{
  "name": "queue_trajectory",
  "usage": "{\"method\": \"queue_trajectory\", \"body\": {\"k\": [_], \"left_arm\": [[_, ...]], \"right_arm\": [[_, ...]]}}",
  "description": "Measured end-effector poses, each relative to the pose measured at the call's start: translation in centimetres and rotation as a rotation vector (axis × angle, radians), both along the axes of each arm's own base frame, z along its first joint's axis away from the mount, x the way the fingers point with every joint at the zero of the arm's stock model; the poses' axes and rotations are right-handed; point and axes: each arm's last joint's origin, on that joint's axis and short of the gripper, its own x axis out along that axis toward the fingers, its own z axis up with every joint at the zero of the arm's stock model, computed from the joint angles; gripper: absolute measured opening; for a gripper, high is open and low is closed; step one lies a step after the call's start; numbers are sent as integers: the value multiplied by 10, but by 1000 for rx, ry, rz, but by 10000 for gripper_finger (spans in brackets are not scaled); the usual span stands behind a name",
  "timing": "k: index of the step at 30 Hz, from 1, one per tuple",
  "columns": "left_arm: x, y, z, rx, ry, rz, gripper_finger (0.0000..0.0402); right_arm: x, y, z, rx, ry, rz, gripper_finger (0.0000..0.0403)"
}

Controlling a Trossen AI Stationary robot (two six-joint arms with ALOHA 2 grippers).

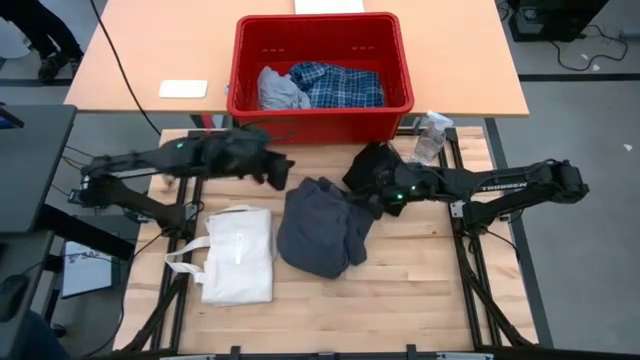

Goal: Fold Laundry from Bin
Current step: Fold the gray shorts

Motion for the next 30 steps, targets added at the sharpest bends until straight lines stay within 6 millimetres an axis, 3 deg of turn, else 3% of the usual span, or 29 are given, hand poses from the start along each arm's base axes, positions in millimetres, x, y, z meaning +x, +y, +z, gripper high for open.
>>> {"method": "queue_trajectory", "body": {"k": [5,9,17,24,30], "left_arm": [[-4,-44,9,-41,-99,-89,181],[3,-86,5,-23,-137,-114,170],[23,-143,-30,-131,-99,-54,156],[32,-164,-59,-136,25,-64,155],[36,-166,-82,-84,204,-90,155]], "right_arm": [[-18,14,-27,-53,303,-9,235],[-27,24,-57,-149,420,28,219],[-34,21,-113,-243,260,52,175],[-28,20,-151,-355,272,106,140],[-18,29,-175,-209,348,135,110]]}}
